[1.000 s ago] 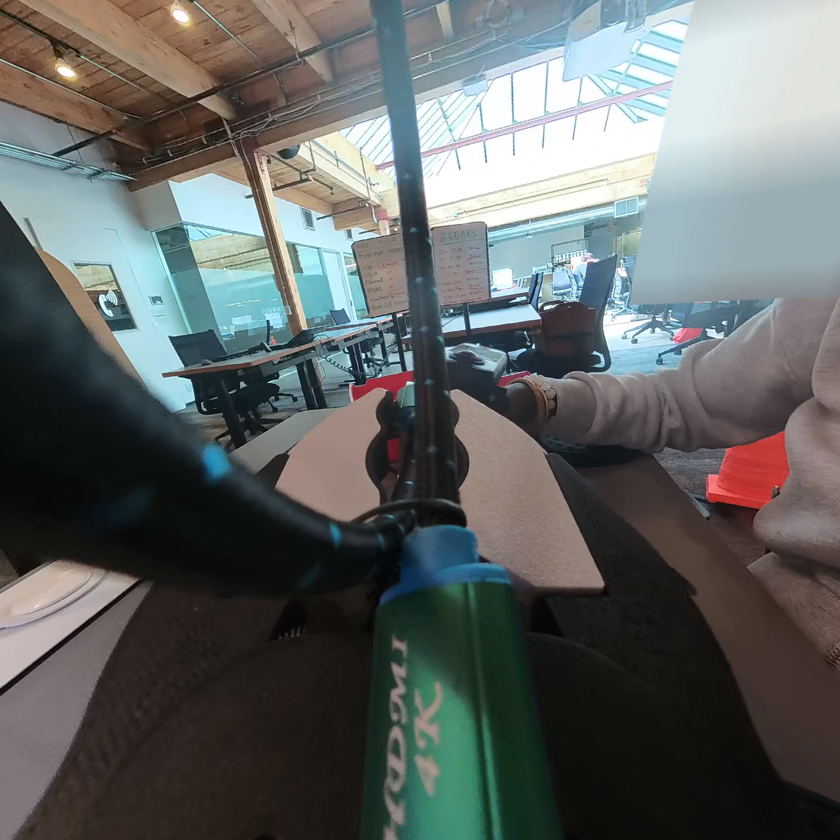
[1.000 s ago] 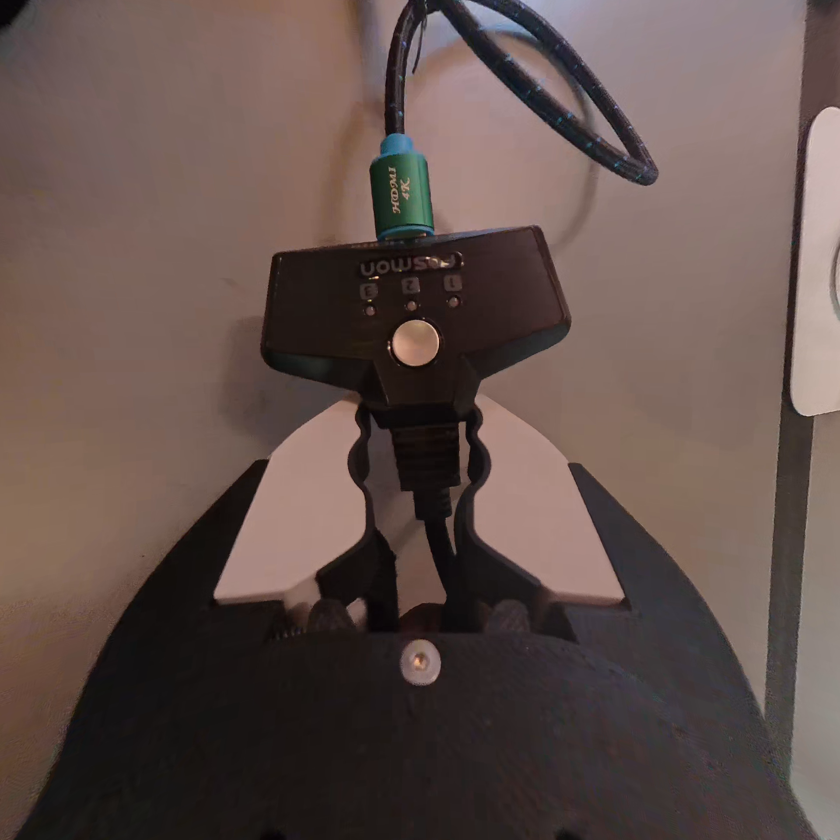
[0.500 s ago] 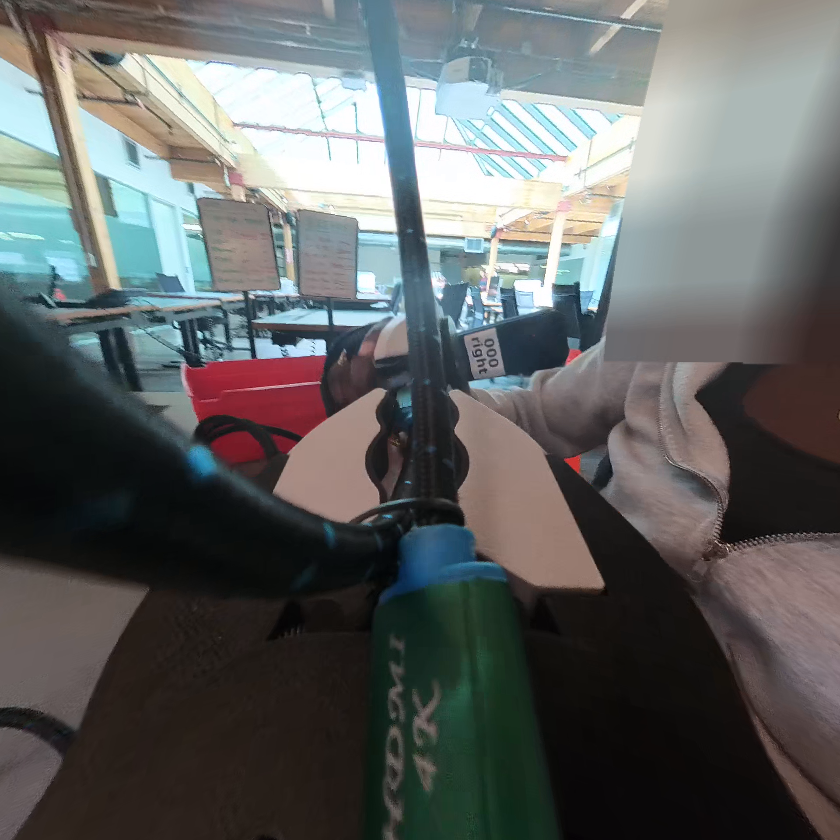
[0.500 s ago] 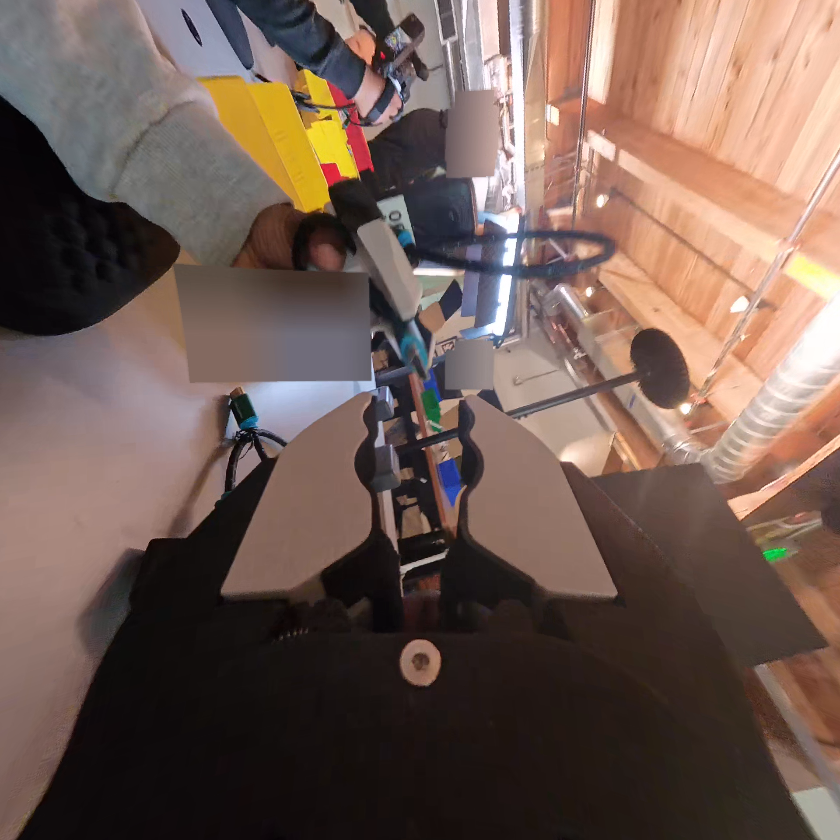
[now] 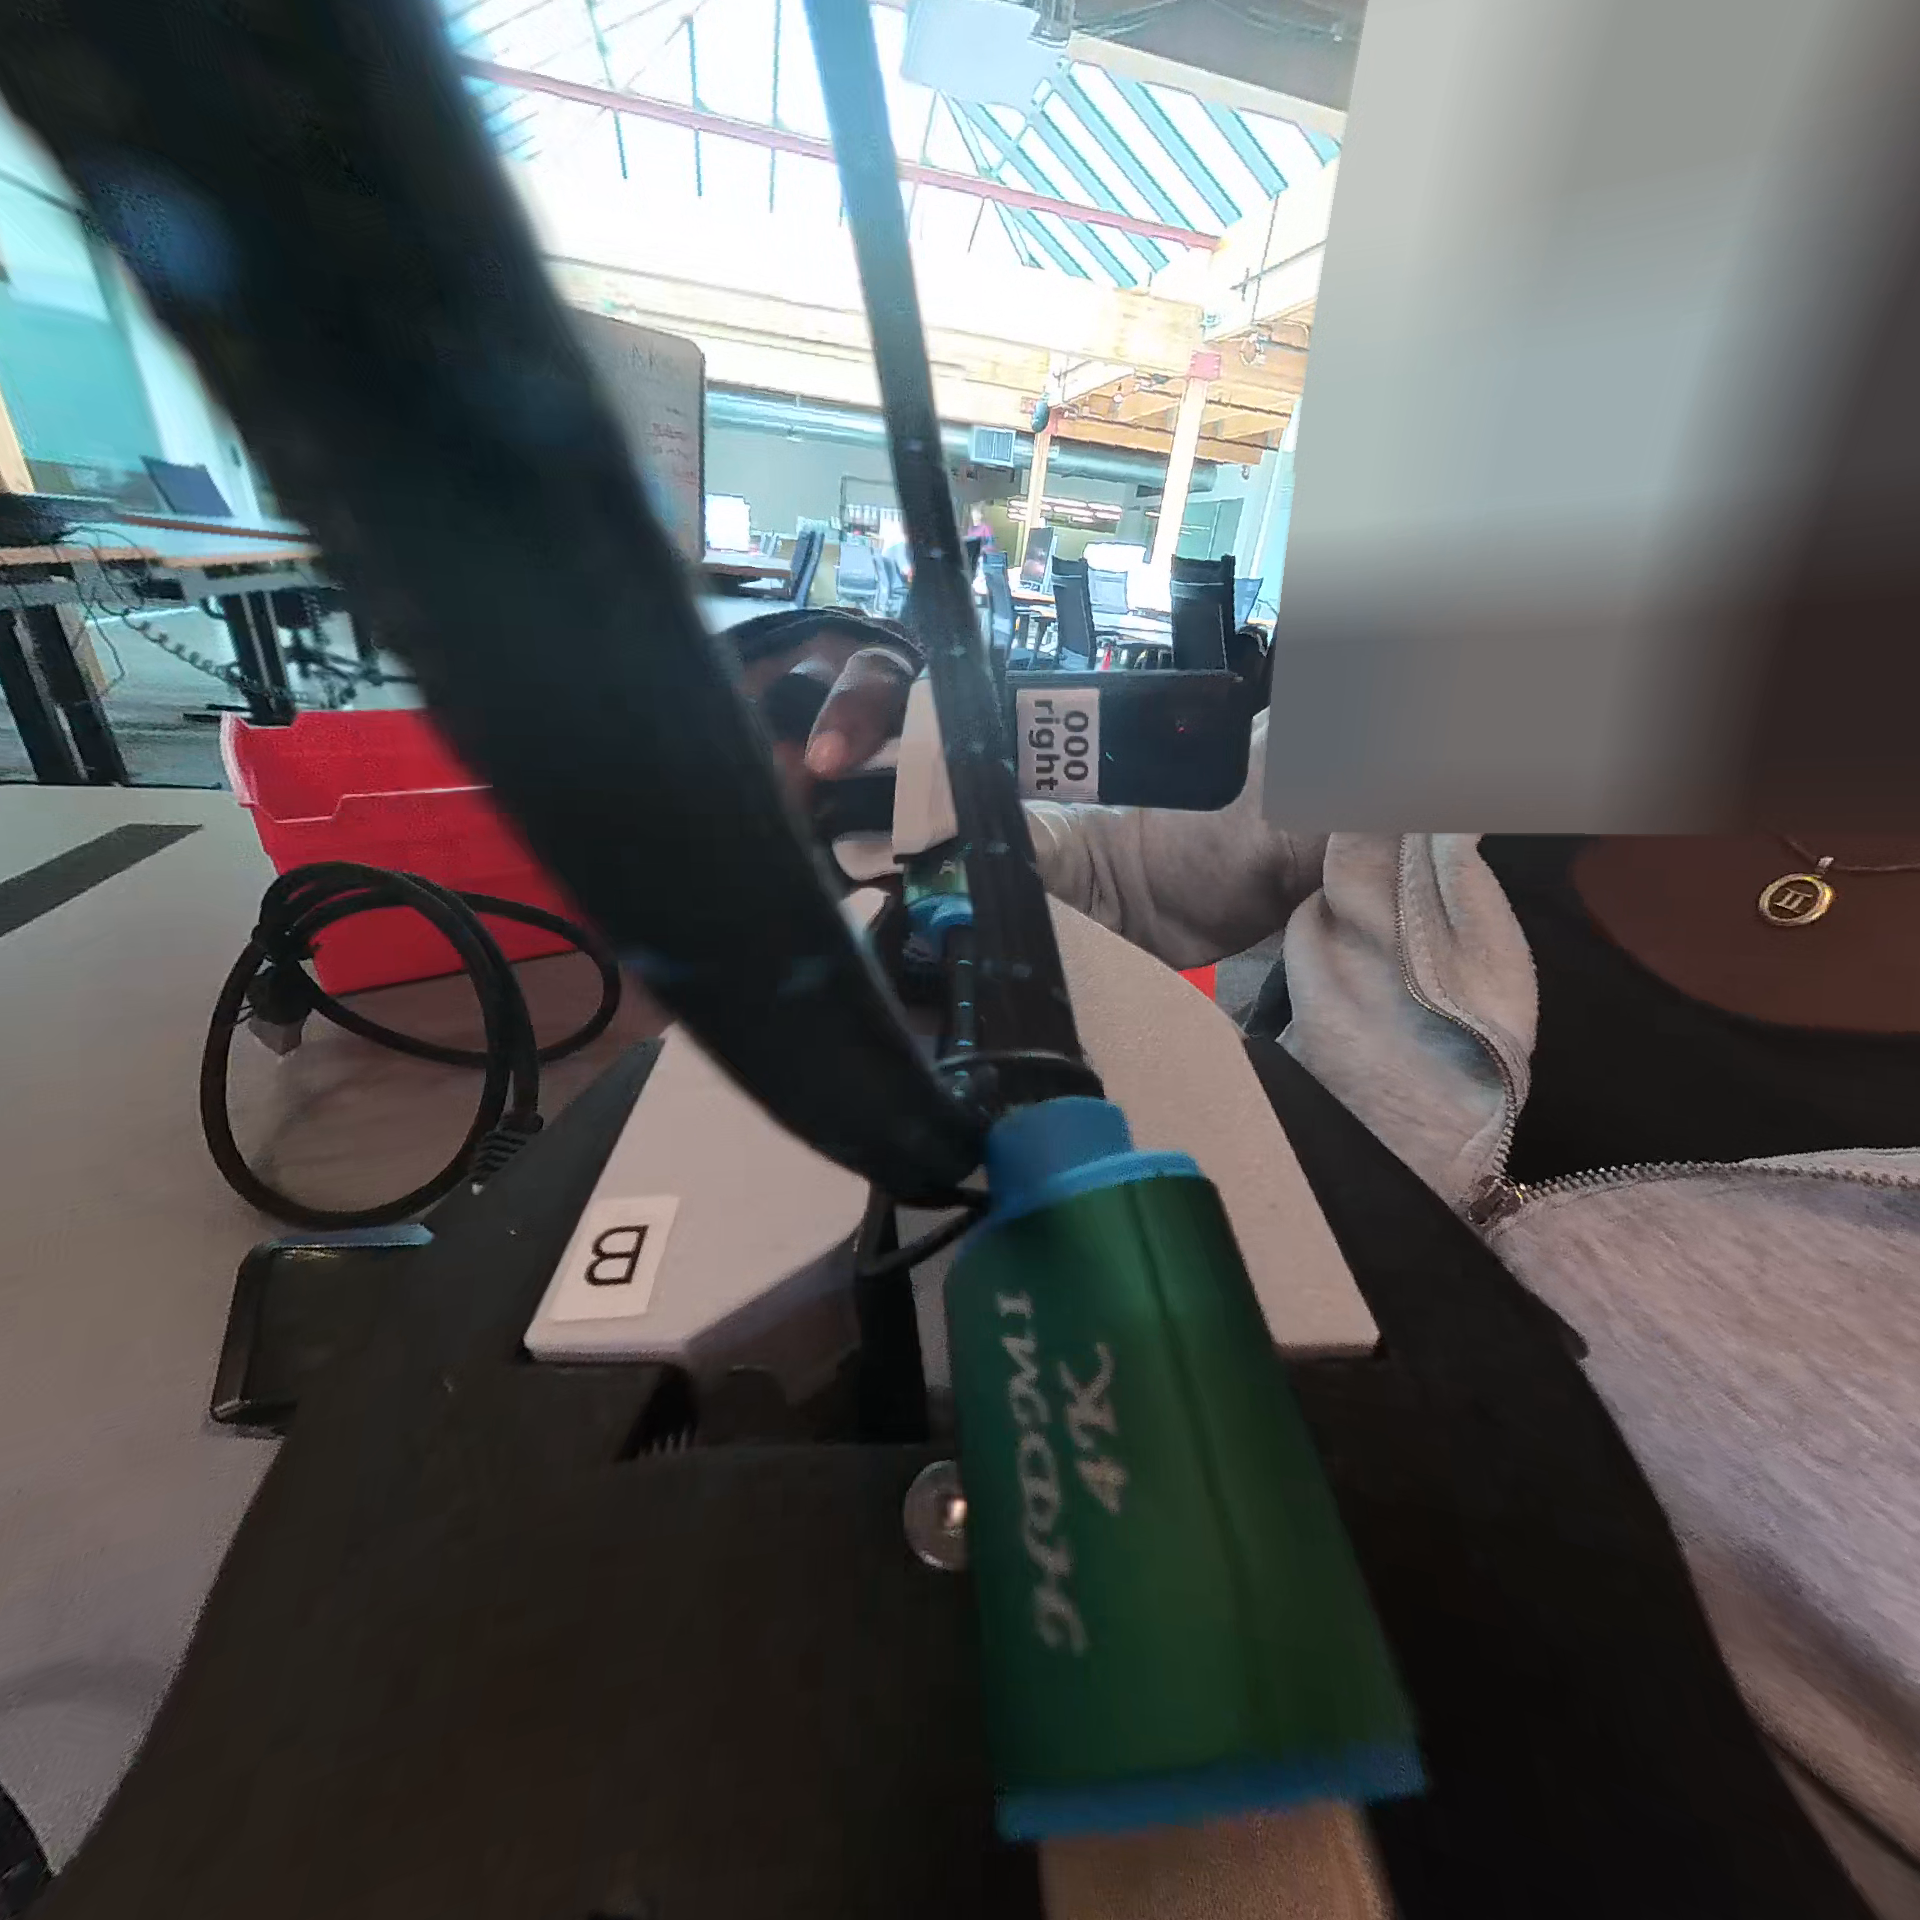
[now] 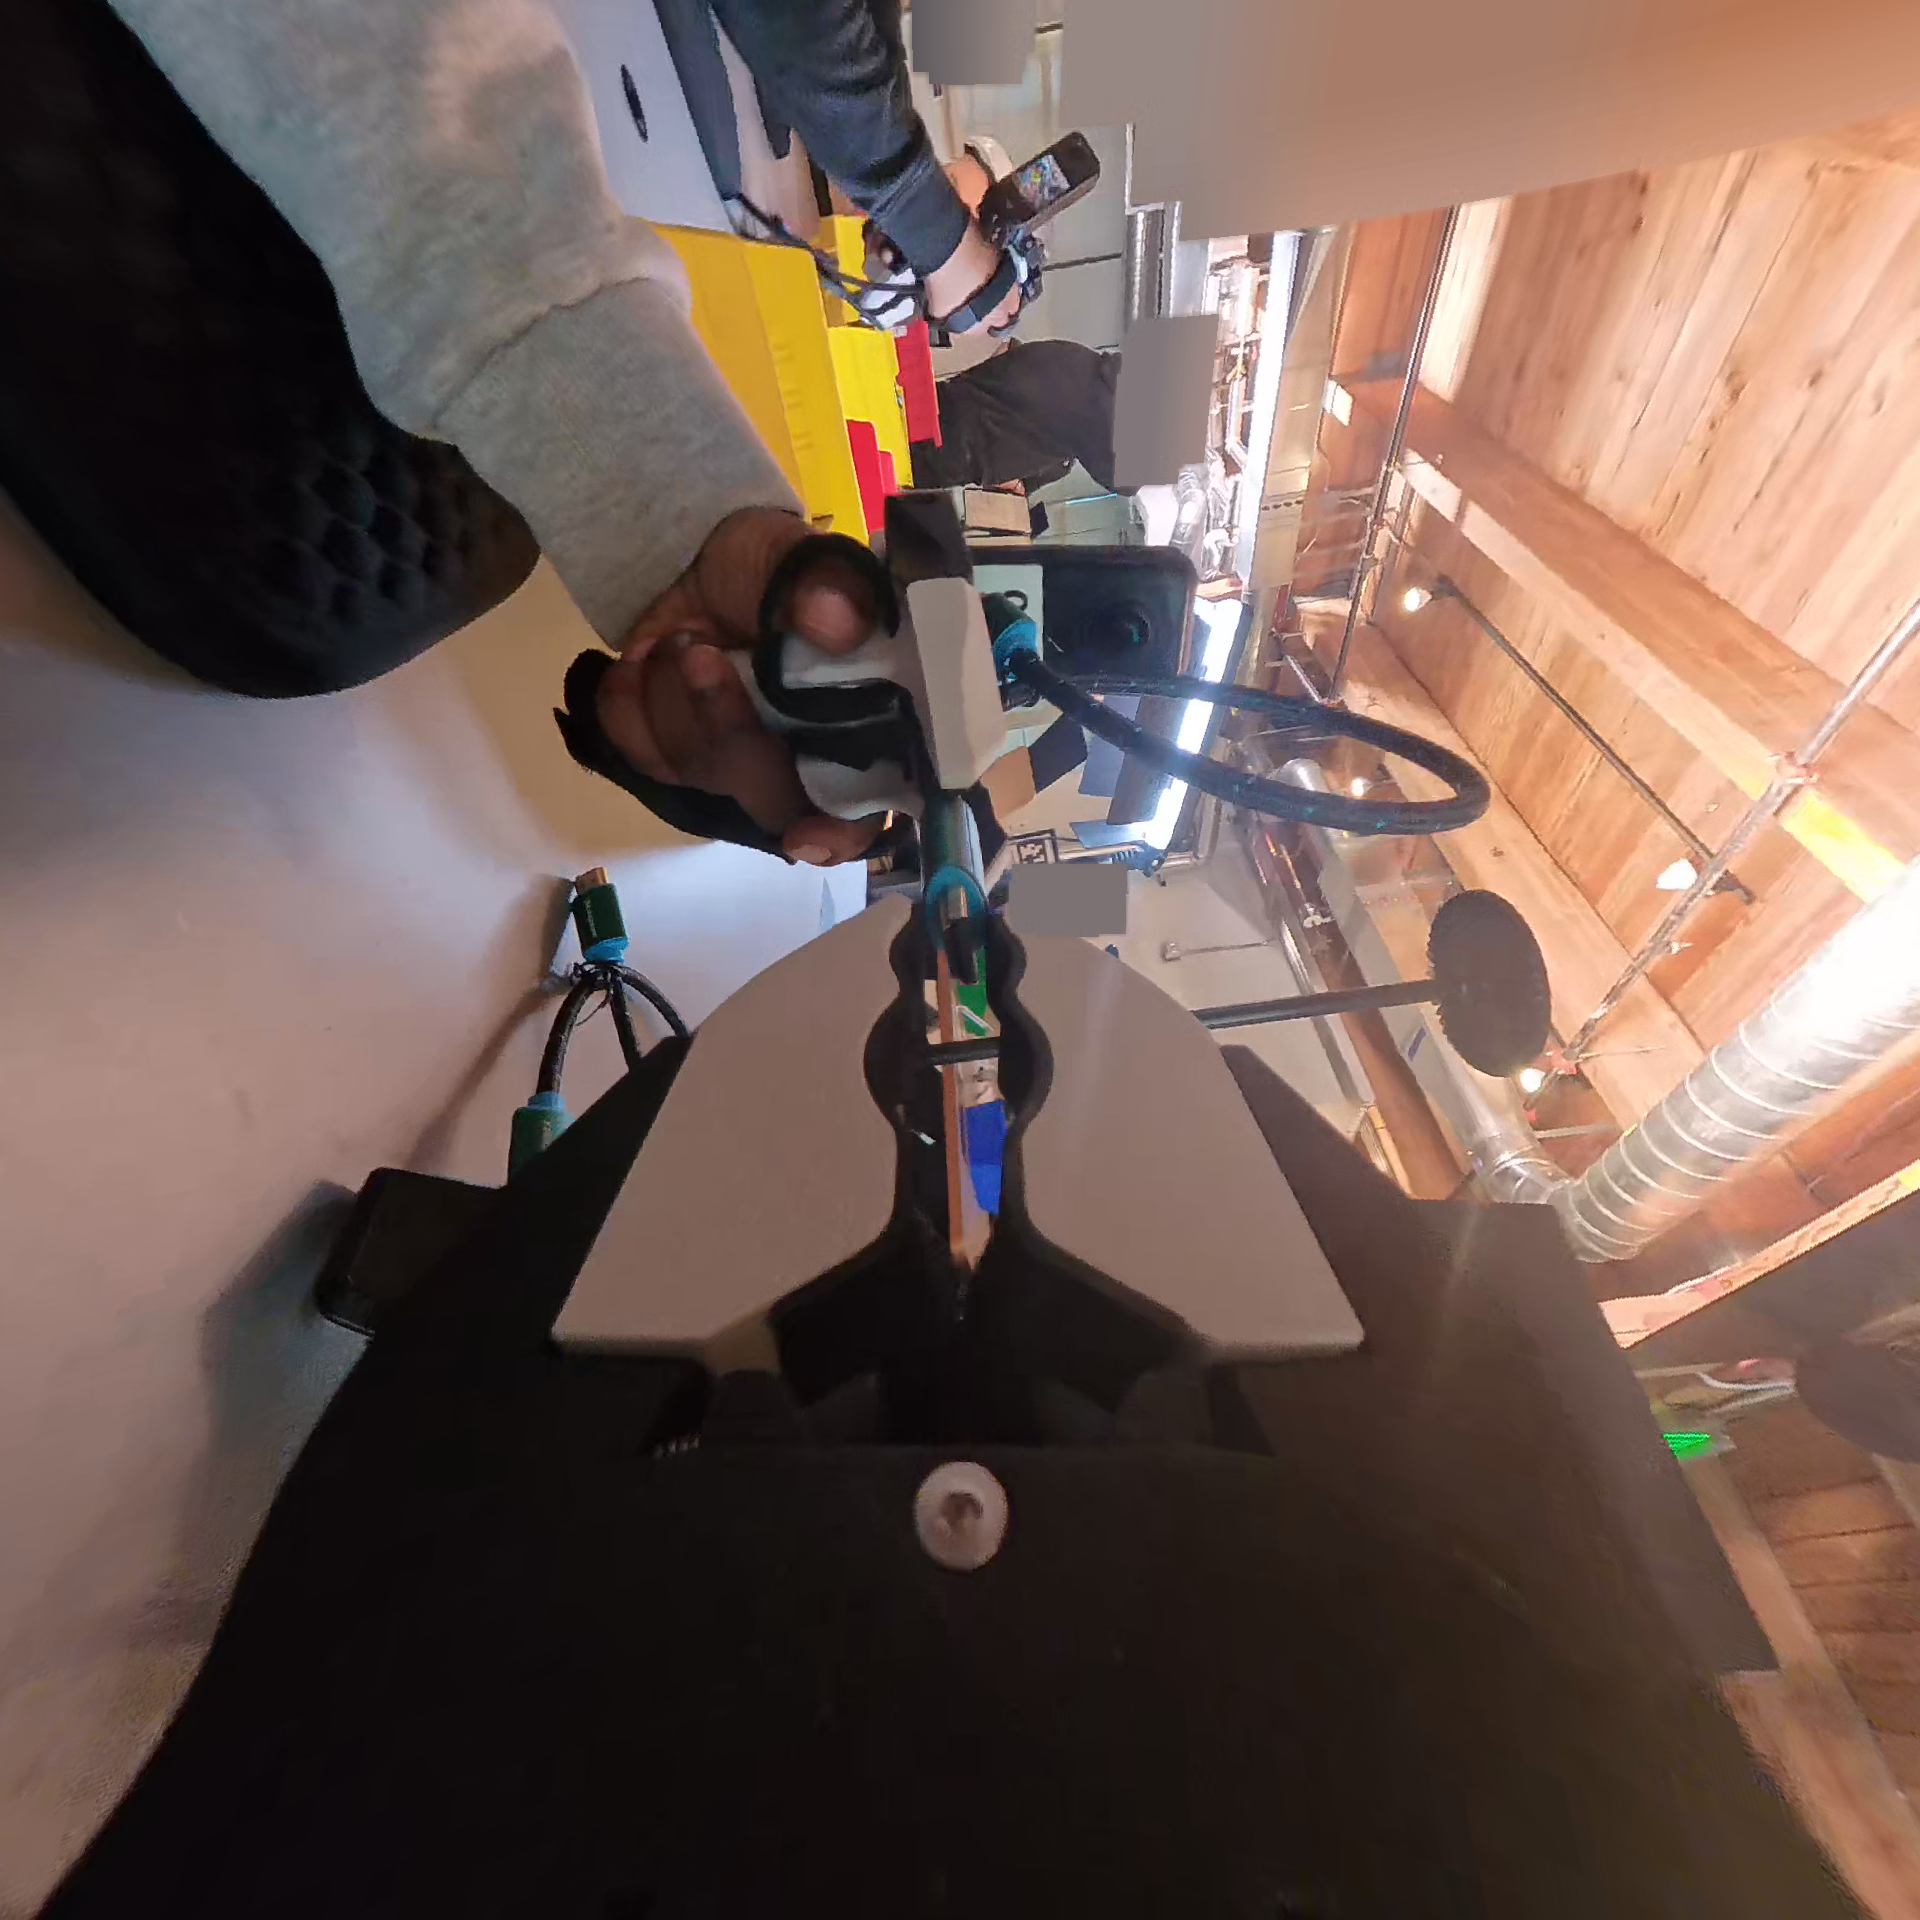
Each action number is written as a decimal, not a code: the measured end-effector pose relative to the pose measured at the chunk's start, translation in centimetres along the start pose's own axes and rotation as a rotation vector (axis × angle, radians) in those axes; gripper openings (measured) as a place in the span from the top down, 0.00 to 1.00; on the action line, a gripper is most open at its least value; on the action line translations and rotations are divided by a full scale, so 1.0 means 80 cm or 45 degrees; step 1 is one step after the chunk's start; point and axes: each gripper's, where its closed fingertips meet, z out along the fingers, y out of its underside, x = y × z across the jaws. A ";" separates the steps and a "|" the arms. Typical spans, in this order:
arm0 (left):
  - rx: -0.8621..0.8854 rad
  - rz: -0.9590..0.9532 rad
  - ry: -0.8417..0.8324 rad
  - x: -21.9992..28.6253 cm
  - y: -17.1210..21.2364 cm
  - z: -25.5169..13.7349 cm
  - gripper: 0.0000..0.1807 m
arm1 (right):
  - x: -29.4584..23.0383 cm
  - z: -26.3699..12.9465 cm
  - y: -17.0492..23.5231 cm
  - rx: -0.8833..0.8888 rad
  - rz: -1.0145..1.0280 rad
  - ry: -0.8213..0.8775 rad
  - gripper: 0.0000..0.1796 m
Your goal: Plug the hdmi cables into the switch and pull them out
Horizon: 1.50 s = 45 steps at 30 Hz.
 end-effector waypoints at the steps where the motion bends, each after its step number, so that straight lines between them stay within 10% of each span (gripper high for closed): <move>1: -0.006 -0.003 -0.004 0.000 0.000 0.000 0.90 | -0.001 0.000 0.000 -0.010 -0.026 0.001 0.94; 5: -0.027 0.022 -0.028 -0.001 0.001 -0.001 0.55 | -0.001 -0.001 0.002 -0.041 -0.078 0.004 0.94; 9: -0.023 0.040 -0.031 -0.001 0.001 -0.005 0.57 | -0.001 -0.002 0.002 -0.041 -0.088 0.007 0.94; 11: -0.009 0.037 -0.022 -0.001 -0.001 -0.007 0.93 | -0.002 -0.003 0.003 -0.042 -0.079 -0.001 0.94; 34: -0.088 0.073 -0.131 -0.018 0.010 -0.009 0.94 | -0.008 0.000 0.022 -0.115 -0.009 -0.031 0.94; 40: -0.058 0.171 -0.328 -0.040 -0.003 -0.024 0.94 | -0.001 -0.005 0.063 -0.228 0.652 -0.186 0.84; 45: 0.026 0.188 -0.508 -0.064 -0.020 -0.052 0.94 | -0.067 -0.029 0.127 -0.741 1.007 -0.620 0.66</move>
